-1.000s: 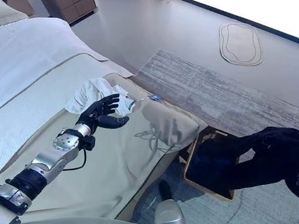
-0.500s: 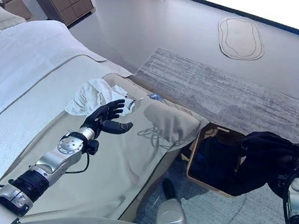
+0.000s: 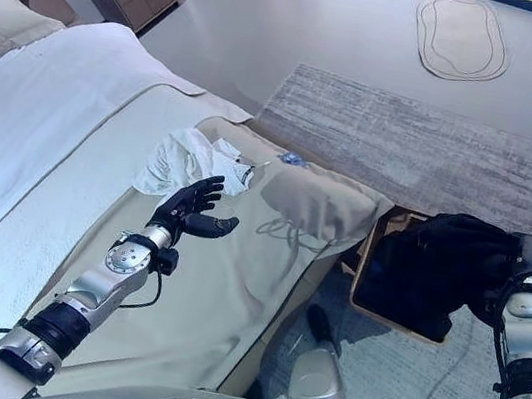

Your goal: Pick up the clothes from the bed and place them into the basket

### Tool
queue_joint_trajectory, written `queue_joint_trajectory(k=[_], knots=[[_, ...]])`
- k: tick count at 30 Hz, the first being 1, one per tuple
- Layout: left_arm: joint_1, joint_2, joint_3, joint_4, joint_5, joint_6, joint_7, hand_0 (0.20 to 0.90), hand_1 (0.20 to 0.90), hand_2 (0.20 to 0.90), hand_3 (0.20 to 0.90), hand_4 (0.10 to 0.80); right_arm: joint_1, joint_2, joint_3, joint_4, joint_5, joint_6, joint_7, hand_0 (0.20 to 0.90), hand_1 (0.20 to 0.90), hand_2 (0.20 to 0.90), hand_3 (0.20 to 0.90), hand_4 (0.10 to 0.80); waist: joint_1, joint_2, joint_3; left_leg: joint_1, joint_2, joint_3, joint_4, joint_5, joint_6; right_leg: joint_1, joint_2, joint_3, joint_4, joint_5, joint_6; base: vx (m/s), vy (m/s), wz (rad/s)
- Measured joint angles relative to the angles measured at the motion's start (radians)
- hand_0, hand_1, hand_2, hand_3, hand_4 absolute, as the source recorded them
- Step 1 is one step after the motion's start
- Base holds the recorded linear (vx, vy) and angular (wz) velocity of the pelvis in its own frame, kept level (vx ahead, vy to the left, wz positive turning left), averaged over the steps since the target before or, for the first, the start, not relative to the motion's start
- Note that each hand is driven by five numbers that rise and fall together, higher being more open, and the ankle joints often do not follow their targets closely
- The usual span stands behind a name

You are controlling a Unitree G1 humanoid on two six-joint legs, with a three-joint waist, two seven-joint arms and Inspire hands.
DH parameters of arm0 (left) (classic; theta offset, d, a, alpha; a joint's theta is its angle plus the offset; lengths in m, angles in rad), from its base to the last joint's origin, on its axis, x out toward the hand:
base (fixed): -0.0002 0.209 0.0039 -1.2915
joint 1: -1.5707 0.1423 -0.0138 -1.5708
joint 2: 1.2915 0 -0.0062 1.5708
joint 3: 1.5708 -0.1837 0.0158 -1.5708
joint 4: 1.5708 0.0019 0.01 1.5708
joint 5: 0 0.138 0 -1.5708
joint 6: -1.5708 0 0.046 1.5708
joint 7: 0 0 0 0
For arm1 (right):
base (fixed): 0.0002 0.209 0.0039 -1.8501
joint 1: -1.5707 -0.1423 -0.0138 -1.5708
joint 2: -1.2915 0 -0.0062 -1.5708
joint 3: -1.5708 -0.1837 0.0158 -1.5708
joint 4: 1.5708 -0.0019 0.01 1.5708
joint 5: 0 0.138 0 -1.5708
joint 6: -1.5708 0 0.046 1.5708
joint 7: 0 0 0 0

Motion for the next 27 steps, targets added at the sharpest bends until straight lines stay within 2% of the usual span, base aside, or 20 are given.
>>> queue_joint_trajectory(k=[22,27], knots=[[-0.006,0.000,0.001,-0.001,0.002,0.000,0.011,0.900,0.900,0.900,0.900,0.800,0.000,-0.003,-0.017,-0.004,-0.034,-0.010,-0.038,0.900,0.900,0.900,0.900,0.800,0.006,-0.018,0.012,0.023,0.001,-0.009,-0.001,0.000,0.001,0.029,0.000,-0.006,0.000,0.003,-0.005,0.002,0.002,0.00],[-0.003,-0.004,0.005,-0.001,0.002,-0.001,0.012,0.900,0.900,0.900,0.900,0.800,0.007,-0.003,-0.045,-0.087,-0.039,-0.013,-0.038,0.900,0.900,0.900,0.900,0.800,0.029,-0.021,0.013,0.029,0.002,-0.014,-0.005,-0.004,0.004,0.038,-0.001,-0.009,0.000,-0.001,0.001,0.012,-0.012,0.01]])
